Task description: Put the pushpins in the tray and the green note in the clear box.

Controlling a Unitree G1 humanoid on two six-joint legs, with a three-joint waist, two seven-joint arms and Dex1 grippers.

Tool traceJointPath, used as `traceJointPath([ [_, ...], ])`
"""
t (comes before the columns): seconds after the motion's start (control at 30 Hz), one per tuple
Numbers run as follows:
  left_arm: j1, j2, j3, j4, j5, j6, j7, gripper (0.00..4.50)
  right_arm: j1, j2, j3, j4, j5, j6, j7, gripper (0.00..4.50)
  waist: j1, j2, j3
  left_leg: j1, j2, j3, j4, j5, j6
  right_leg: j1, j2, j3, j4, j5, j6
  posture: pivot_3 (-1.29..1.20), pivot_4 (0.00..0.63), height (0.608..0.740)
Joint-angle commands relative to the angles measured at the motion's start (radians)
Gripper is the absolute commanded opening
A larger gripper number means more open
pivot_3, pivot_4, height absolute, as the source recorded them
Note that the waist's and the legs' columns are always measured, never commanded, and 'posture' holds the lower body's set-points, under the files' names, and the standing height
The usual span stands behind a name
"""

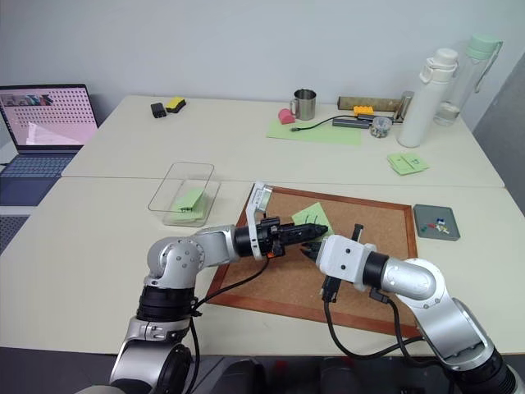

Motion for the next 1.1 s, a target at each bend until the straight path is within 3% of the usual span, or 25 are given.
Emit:
traceJointPath([
  [0.03, -0.011, 0.015, -0.012, -0.025, -0.022, -0.018, -0.03, 0.8, 0.0, -0.012, -0.034, -0.033, 0.003, -0.019, 0.005, 0.0, 0.0, 0.0, 0.0, 0.0, 0.0, 0.0, 0.0, 0.0, 0.0, 0.0, 0.0, 0.0, 0.0, 0.0, 0.0, 0.0, 0.15, 0.74],
  [0.2, -0.022, 0.025, -0.029, -0.007, -0.004, -0.044, -0.043, 0.04, -0.01, -0.01, -0.039, -0.026, 0.004, -0.024, 0.005, 0.0, 0.0, 0.0, 0.0, 0.0, 0.0, 0.0, 0.0, 0.0, 0.0, 0.0, 0.0, 0.0, 0.0, 0.0, 0.0, 0.0, 0.15, 0.74],
  [0.37, -0.026, 0.027, -0.053, 0.01, 0.027, -0.086, -0.03, 0.04, -0.02, -0.011, -0.044, -0.028, 0.007, -0.023, 0.007, 0.0, 0.0, 0.0, 0.0, 0.0, 0.0, 0.0, 0.0, 0.0, 0.0, 0.0, 0.0, 0.0, 0.0, 0.0, 0.0, 0.0, 0.15, 0.74],
  [0.53, -0.026, 0.084, -0.179, 0.095, 0.24, -0.29, -0.02, 0.04, -0.017, -0.017, -0.075, -0.057, 0.023, -0.001, 0.005, 0.0, 0.001, 0.0, 0.0, 0.0, -0.001, 0.0, 0.0, 0.0, 0.0, 0.0, 0.0, 0.0, 0.0, 0.0, 0.0, 0.0, 0.15, 0.74],
  [0.73, -0.06, 0.067, -0.158, 0.102, 0.221, -0.305, -0.045, 0.04, 0.03, -0.013, -0.129, -0.096, 0.054, 0.042, -0.011, 0.0, 0.002, 0.0, 0.0, -0.001, 0.0, 0.0, 0.0, 0.0, 0.0, 0.0, 0.0, 0.0, 0.0, 0.0, 0.0, 0.0, 0.15, 0.74],
  [0.9, -0.109, 0.078, -0.207, 0.005, 0.252, -0.378, -0.101, 0.04, 0.086, 0.097, -0.441, -0.001, 0.202, 0.225, -0.152, 0.0, 0.007, 0.0, 0.0, -0.003, 0.0, -0.002, 0.002, 0.0, 0.0, 0.0, -0.001, -0.003, 0.0, 0.0, 0.0, 0.0, 0.15, 0.74],
  [1.0, -0.133, 0.1, -0.297, -0.023, 0.347, -0.487, -0.141, 0.04, 0.065, 0.076, -0.59, 0.152, 0.198, 0.284, -0.215, 0.0, 0.012, 0.0, 0.0, -0.002, -0.002, -0.001, 0.002, 0.0, 0.0, 0.001, -0.002, -0.002, 0.0, 0.001, 0.0, 0.0, 0.15, 0.74],
  [1.1, -0.147, 0.106, -0.394, -0.01, 0.456, -0.621, -0.167, 0.04, 0.02, 0.04, -0.661, 0.323, 0.211, 0.311, -0.234, 0.0, 0.012, 0.0, 0.0, 0.0, -0.002, 0.001, 0.001, 0.0, 0.001, 0.001, -0.002, 0.0, 0.0, 0.001, 0.0, 0.0, 0.15, 0.74],
])
